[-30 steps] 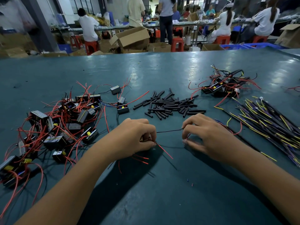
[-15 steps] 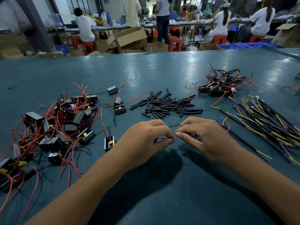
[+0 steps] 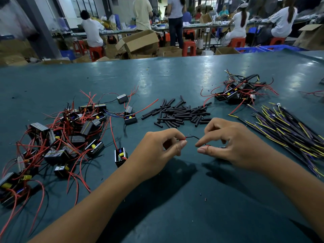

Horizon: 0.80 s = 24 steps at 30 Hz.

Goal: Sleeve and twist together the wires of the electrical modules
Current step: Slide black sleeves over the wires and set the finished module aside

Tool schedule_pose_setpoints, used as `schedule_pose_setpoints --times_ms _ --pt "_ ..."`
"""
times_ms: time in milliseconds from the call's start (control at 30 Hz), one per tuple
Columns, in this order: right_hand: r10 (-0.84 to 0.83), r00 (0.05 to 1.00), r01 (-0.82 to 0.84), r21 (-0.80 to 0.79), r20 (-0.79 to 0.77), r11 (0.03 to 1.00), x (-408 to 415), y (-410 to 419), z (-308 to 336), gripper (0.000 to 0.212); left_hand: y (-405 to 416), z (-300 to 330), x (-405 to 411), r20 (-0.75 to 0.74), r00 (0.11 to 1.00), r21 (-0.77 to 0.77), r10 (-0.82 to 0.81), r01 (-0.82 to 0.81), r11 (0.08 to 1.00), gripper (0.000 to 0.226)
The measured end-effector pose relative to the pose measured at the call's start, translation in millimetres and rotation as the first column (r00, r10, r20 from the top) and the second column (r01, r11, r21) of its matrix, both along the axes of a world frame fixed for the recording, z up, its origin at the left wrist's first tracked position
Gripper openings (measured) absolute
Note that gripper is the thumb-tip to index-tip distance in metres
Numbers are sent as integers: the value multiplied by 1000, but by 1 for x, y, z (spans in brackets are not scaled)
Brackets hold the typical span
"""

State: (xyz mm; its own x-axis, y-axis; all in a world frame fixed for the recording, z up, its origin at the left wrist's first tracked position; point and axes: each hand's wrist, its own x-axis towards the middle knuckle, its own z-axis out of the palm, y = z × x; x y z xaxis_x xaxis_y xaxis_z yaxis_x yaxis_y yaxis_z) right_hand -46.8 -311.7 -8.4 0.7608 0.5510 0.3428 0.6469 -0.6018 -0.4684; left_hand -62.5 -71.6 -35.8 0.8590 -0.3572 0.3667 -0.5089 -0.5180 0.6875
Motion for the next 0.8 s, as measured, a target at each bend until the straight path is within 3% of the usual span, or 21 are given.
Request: schedule_pose_setpoints --times_ms 100,200,467,667,800 --pt "59 995 -64 -65 -84 996 0 -3 5 32 0 -1 0 -15 1000 -9 2 -2 1000 8" --pt "70 992 -75 -44 -105 996 -1 -2 4 29 -1 -2 -1 -30 1000 -10 6 -6 1000 11" --pt "-52 981 89 191 -188 978 -4 13 -15 18 -4 -2 -2 -101 995 -7 -1 1 1000 30" --pt "-15 950 179 503 -313 846 -9 27 -22 9 -5 -2 -2 -128 991 -59 -28 21 998 7" --pt "33 947 159 554 -320 817 -11 31 -24 7 -5 -2 -3 -145 988 -90 -50 37 995 10"
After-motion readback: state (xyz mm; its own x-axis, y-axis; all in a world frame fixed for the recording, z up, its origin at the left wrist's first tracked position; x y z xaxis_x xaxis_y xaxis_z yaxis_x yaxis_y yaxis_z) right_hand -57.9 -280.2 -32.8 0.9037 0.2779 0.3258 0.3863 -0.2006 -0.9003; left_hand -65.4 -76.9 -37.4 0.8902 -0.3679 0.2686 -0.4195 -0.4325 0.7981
